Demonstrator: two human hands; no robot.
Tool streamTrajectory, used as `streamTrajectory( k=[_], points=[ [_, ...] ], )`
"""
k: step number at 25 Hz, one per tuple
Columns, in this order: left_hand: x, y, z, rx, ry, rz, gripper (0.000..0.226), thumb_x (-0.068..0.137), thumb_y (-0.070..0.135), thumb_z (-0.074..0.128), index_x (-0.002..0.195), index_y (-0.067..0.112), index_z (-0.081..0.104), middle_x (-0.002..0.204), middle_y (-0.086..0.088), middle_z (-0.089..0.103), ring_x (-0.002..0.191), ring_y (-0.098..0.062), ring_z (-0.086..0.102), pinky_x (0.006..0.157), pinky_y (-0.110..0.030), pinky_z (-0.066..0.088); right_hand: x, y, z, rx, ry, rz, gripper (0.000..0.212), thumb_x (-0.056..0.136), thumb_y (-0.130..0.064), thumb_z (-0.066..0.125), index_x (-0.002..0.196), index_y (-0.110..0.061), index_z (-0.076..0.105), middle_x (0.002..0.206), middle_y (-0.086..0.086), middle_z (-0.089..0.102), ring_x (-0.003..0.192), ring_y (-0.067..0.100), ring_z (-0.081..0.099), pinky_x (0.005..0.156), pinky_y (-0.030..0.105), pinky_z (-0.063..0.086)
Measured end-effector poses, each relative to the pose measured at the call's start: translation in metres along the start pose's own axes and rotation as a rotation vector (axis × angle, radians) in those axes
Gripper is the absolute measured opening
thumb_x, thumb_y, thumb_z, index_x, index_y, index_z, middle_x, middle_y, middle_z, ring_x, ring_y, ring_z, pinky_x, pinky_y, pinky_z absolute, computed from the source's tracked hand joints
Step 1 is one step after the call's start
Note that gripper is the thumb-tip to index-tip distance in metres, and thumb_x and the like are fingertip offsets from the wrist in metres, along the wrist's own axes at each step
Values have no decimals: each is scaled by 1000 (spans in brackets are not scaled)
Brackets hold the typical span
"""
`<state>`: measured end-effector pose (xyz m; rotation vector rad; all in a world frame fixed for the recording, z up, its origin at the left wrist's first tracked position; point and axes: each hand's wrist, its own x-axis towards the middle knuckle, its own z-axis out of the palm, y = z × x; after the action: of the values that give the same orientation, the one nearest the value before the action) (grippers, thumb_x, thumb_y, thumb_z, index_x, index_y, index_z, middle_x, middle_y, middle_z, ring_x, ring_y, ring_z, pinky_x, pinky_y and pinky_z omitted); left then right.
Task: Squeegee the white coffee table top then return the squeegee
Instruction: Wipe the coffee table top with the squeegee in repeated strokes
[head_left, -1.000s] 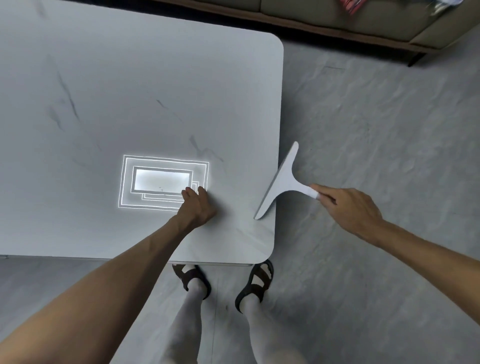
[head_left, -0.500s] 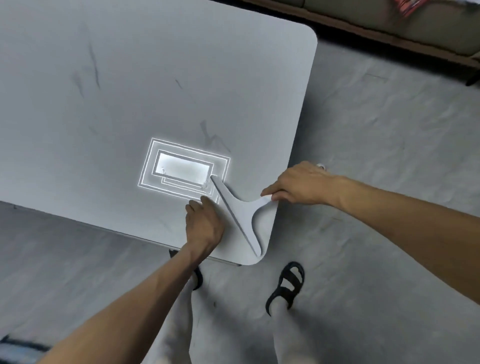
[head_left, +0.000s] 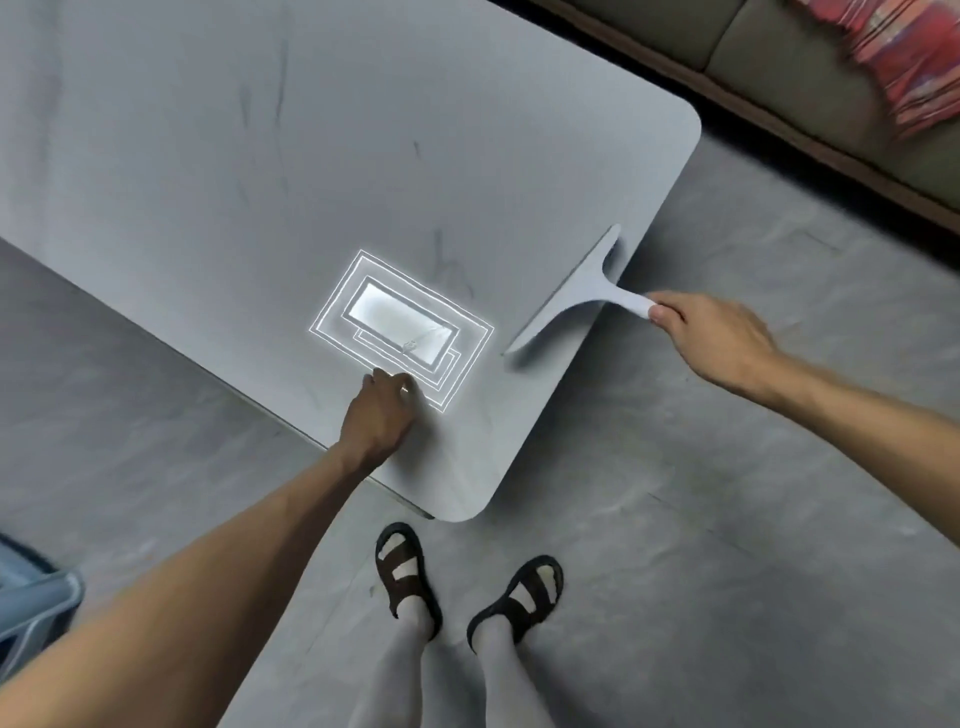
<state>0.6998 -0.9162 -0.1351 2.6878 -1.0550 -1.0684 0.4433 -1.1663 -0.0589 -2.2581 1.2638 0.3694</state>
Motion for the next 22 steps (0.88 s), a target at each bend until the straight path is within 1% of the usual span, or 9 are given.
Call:
streamTrajectory(
  k=[2,3,6,9,12,14,16,19,22],
  points=[
    [-8,-12,-5,-117,132,-71,39,95,14,36,130,12,52,123,-17,62,111,-38,58,87,-37,45,27,-52,11,265,-48,50,31,100,-36,28,121,-32,51,86,7,58,74,32,53,54,30,39],
    [-11,-20,-8,-150,163,-108,39,95,16,36,131,12,51,124,-16,63,111,-38,59,88,-37,46,43,-82,17,364,-52,89,34,99,-33,26,126,-32,46,89,9,56,73,30,50,48,28,37],
    [-15,-54,-14,-173,149,-172,36,93,10,39,127,6,51,125,-18,60,111,-36,57,88,-36,44,83,-168,44,509,-4,167,51,96,-18,25,145,-32,29,103,13,54,78,29,50,48,26,37],
    [-17,-84,-21,-174,141,-185,39,87,0,43,125,0,50,130,-19,54,115,-36,52,91,-38,42,96,-236,78,392,12,157,52,97,-8,29,148,-18,25,116,13,54,95,32,55,68,31,44],
    [-19,-104,-26,-213,130,-198,32,83,-1,44,114,1,53,121,-19,57,104,-36,56,83,-38,44,72,-266,113,226,-42,-19,58,94,-7,32,149,-23,23,118,14,60,103,37,56,73,35,39],
    [-20,-109,-29,-249,126,-198,28,80,0,45,108,2,52,112,-17,59,98,-36,57,79,-39,47,47,-258,128,93,-105,-179,57,94,-11,32,147,-30,27,114,10,64,102,39,56,74,36,39],
    [-20,-109,-30,-241,114,-173,27,81,1,46,107,3,51,107,-15,59,96,-35,58,80,-41,50,29,-230,127,-22,-119,-250,50,97,-22,31,144,-39,31,116,8,65,100,39,58,74,39,42],
    [-18,-95,-26,-167,72,-101,28,81,0,48,109,4,49,108,-13,54,97,-34,54,82,-44,48,13,-164,105,-191,-82,-250,38,101,-39,27,138,-49,34,120,4,67,102,36,61,79,42,47],
    [-18,-68,-11,-70,0,-32,35,81,-3,45,116,1,46,115,-19,49,106,-36,48,88,-44,45,-7,-84,70,-286,-59,-130,38,100,-42,30,135,-52,40,119,3,68,103,36,63,79,43,50]
  ],
)
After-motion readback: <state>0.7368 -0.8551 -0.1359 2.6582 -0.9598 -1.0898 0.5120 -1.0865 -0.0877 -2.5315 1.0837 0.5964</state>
